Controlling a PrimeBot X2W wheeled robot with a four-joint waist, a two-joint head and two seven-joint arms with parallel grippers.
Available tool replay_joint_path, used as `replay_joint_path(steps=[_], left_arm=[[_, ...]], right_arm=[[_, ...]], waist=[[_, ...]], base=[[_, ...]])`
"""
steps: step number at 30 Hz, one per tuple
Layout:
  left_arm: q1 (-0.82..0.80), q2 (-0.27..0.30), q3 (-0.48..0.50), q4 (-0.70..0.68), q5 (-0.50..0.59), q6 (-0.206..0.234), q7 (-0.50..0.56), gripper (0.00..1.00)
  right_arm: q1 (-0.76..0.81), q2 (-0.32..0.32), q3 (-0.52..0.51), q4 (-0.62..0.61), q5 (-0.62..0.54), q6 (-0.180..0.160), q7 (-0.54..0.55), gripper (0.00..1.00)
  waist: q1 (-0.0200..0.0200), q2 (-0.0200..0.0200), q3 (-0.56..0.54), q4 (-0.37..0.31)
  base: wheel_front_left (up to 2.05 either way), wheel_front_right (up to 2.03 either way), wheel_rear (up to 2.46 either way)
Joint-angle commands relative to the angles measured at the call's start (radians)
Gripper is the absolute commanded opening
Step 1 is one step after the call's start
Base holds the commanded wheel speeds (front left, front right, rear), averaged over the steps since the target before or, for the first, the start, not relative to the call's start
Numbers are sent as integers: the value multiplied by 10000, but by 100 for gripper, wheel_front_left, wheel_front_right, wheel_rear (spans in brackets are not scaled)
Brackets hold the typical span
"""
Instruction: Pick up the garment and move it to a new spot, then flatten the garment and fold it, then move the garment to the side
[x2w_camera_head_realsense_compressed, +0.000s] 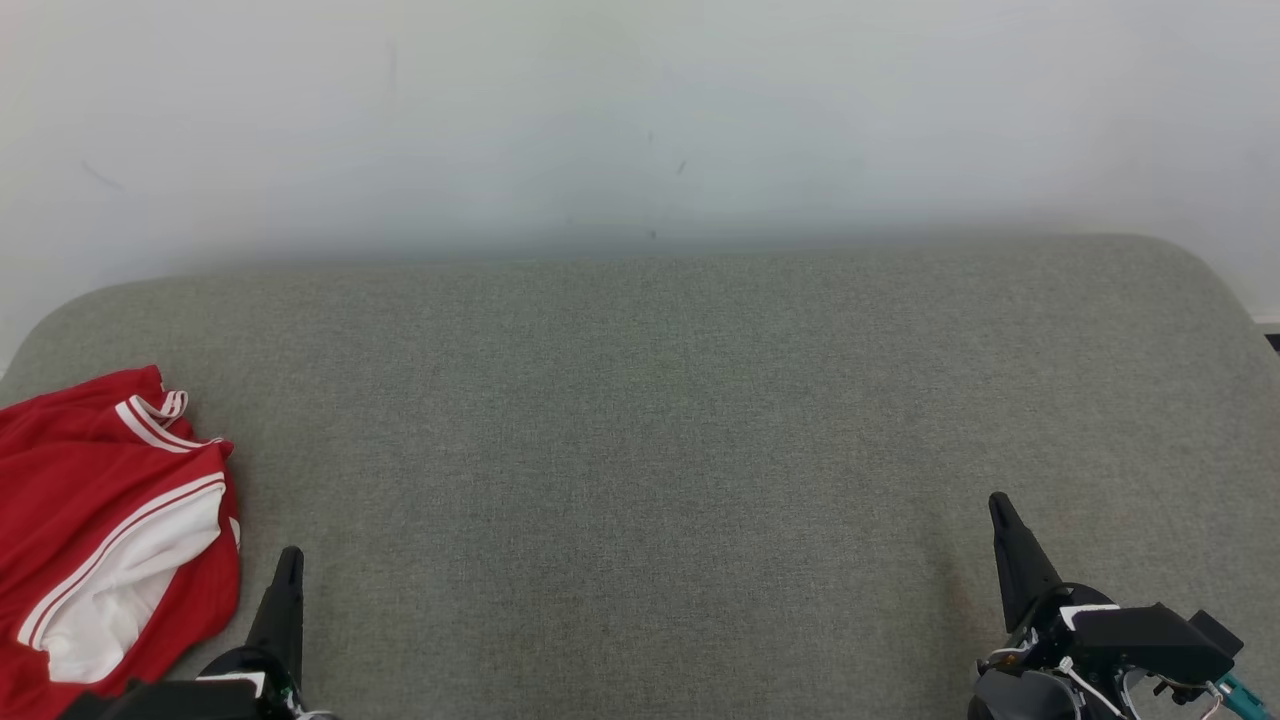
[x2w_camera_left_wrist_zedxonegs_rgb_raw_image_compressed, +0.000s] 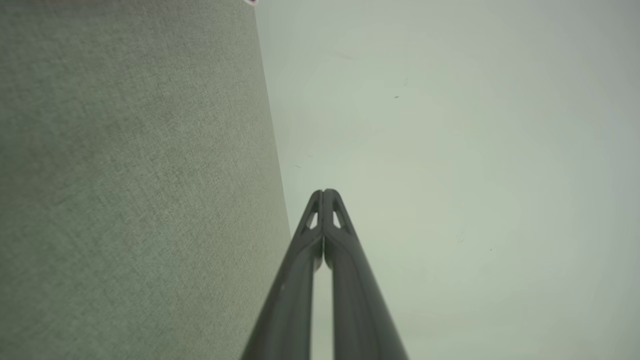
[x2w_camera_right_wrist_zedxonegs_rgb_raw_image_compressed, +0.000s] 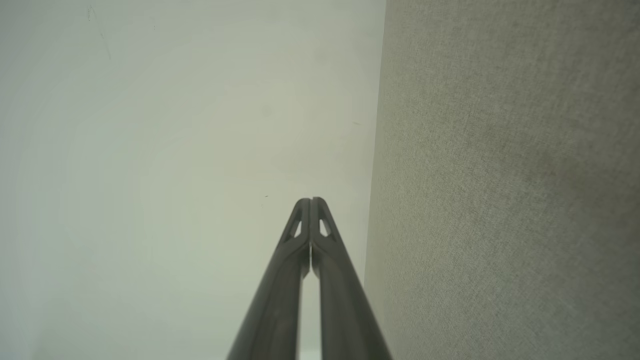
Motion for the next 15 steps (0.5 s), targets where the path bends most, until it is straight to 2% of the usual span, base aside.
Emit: replay_joint_path(steps=[1,15], left_arm=[[-80,-18,17,-20,-48,-24,-7,0],[-79,-18,15,-22,-48,-25,-7,0]], right_arm=[[-42,2,12,-1,15,8,17,0],[-42,2,13,-4,15,8,17,0]], waist=[[0,0,0,0],[0,0,0,0]], base=[[0,0,0],[0,0,0]])
